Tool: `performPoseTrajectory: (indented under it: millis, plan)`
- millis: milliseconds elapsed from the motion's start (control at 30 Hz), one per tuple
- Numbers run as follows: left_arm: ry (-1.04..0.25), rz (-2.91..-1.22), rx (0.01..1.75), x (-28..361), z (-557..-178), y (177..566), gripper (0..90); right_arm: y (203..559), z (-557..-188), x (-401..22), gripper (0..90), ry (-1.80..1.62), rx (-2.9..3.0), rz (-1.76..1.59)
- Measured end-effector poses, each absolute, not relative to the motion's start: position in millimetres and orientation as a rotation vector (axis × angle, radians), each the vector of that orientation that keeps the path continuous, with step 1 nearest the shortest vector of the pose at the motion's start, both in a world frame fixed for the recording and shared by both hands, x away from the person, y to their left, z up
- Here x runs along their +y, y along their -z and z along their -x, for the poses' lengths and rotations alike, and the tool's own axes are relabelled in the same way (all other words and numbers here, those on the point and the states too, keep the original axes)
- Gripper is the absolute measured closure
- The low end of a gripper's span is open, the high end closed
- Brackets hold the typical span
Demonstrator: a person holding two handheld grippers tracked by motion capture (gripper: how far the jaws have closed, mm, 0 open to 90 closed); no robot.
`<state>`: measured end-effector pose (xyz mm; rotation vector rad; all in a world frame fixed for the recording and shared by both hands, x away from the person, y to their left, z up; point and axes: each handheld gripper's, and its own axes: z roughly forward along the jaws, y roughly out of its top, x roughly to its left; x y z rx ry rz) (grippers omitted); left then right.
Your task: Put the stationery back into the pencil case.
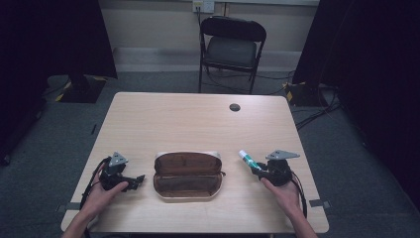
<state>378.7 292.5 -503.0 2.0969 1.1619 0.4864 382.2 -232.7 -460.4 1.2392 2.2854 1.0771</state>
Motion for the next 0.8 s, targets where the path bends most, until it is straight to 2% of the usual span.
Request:
performPoseTrajectory:
  millis: [800]
  plan:
    - [-0.488,-2.096,1.162,292,-379,503,1.1,417,-351,-232,66.5,-1.252,2.24,-1.13]
